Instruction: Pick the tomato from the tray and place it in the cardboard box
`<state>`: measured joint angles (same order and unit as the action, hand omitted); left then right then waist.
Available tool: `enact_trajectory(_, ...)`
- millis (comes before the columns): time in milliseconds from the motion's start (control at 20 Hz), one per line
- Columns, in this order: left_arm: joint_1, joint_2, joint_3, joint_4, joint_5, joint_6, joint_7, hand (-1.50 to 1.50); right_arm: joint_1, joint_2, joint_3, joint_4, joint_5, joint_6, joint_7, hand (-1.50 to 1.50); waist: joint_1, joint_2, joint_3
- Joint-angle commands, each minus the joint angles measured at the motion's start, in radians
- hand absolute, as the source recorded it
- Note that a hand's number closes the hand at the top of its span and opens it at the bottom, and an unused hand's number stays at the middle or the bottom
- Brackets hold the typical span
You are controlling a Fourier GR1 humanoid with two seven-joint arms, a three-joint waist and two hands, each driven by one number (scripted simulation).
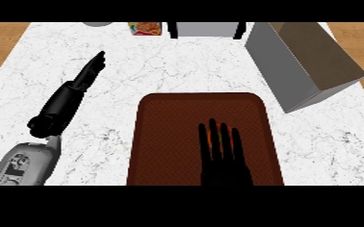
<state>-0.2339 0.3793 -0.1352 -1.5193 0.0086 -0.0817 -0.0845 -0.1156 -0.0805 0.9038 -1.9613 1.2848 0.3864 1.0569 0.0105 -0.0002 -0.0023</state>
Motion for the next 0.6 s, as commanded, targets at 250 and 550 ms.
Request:
enact_trajectory(250, 0.029, -0.008, 0.027, -0.031, 0.006, -0.030, 0.024, 0.00, -0.064, 0.079, -0.017, 0.178, 0.059, 0.006, 0.127, -1.50, -0.005, 0.000, 0.002)
enact_trajectory(550, 0.041, -0.001, 0.046, -0.003, -0.027, -0.041, -0.038, 0.00, -0.066, 0.079, -0.076, 0.207, 0.057, 0.043, 0.122, -1.50, -0.006, 0.000, 0.002)
